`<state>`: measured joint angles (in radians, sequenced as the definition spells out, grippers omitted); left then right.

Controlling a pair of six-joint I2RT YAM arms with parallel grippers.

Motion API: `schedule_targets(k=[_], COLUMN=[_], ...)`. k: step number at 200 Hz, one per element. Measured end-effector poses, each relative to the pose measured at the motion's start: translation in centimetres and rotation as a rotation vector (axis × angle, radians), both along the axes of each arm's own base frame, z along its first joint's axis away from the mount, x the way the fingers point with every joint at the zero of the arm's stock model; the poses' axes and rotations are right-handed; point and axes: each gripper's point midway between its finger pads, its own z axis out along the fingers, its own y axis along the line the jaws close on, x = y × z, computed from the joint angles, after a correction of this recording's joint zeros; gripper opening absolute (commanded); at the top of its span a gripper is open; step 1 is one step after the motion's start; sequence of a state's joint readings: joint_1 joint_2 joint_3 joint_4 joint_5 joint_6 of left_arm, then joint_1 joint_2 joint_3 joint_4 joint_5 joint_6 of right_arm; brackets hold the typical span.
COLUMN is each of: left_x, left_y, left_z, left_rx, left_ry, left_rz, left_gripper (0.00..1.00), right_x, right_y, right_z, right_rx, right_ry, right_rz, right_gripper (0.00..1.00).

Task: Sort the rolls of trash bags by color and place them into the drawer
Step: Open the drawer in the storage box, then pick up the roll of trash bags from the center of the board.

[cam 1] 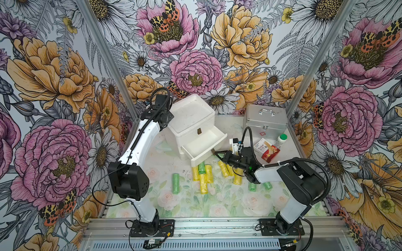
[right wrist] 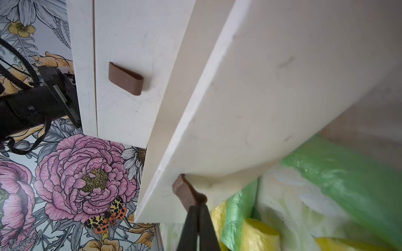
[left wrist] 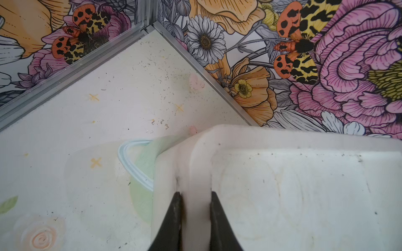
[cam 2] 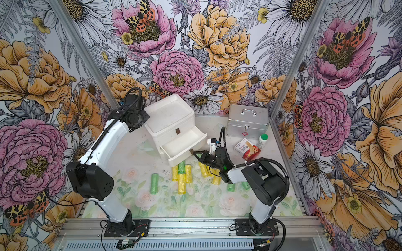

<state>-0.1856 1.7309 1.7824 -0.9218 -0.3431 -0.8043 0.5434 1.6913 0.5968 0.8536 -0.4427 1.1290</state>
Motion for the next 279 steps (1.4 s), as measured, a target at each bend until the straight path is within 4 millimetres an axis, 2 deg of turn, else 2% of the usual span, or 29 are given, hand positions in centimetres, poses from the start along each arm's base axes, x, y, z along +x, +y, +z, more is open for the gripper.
schedule_targets(k=[41, 53, 67, 78, 87, 123, 136, 154, 170, 182, 219, 279], left_x=[0.0, 0.0, 0.1, 0.1, 0.1, 0.1, 0.1, 0.1, 0.1, 0.1, -0.1, -0.8], left_y=[-0.1, -0.2, -0.3, -0.3, -0.3, -0.3, -0.3, -0.3, -0.2, -0.2, 0.2, 1.3], left_z=[0.1, 0.0, 0.1, 0.1, 0.1, 0.1, 0.0, 0.1, 0.1, 0.1, 0.1, 0.1], left_rx=[-0.003, -0.001, 0.001, 0.002, 0.002, 0.004, 0.005, 0.005, 0.006, 0.008, 0.024, 0.029], left_ry=[0.000, 0.001, 0.005, 0.007, 0.009, 0.018, 0.020, 0.019, 0.018, 0.018, 0.017, 0.017], left_rz=[-0.004, -0.007, -0.012, -0.013, -0.013, -0.015, -0.015, -0.013, -0.010, -0.008, 0.023, 0.108], left_gripper=[0.00, 0.00, 0.00, 0.00, 0.00, 0.00, 0.00, 0.00, 0.00, 0.00, 0.00, 0.00], right_x=[-0.5, -0.7, -0.9, -1.0, -1.4, -2.9, -3.3, -3.0, -2.6, -2.5, -3.8, -5.1], right_y=[-0.7, -0.9, -1.1, -1.2, -1.4, -3.3, -4.3, -5.5, -6.7, -7.4, -9.5, -11.4], right_z=[0.2, 0.2, 0.1, 0.1, -0.4, -2.5, -2.2, -0.7, 0.4, 0.4, -2.5, -5.3], right_rx=[-0.067, -0.088, -0.107, -0.122, -0.145, -0.294, -0.359, -0.435, -0.493, -0.530, -0.651, -0.730], right_ry=[-0.002, -0.002, -0.001, 0.002, 0.024, 0.094, 0.101, 0.091, 0.081, 0.095, 0.199, 0.286], right_rz=[-0.006, -0.004, -0.004, -0.001, 0.002, -0.007, -0.022, -0.062, -0.096, -0.116, -0.126, -0.140], right_gripper=[0.00, 0.03, 0.11, 0.28, 0.37, 0.50, 0.56, 0.62, 0.65, 0.65, 0.65, 0.65])
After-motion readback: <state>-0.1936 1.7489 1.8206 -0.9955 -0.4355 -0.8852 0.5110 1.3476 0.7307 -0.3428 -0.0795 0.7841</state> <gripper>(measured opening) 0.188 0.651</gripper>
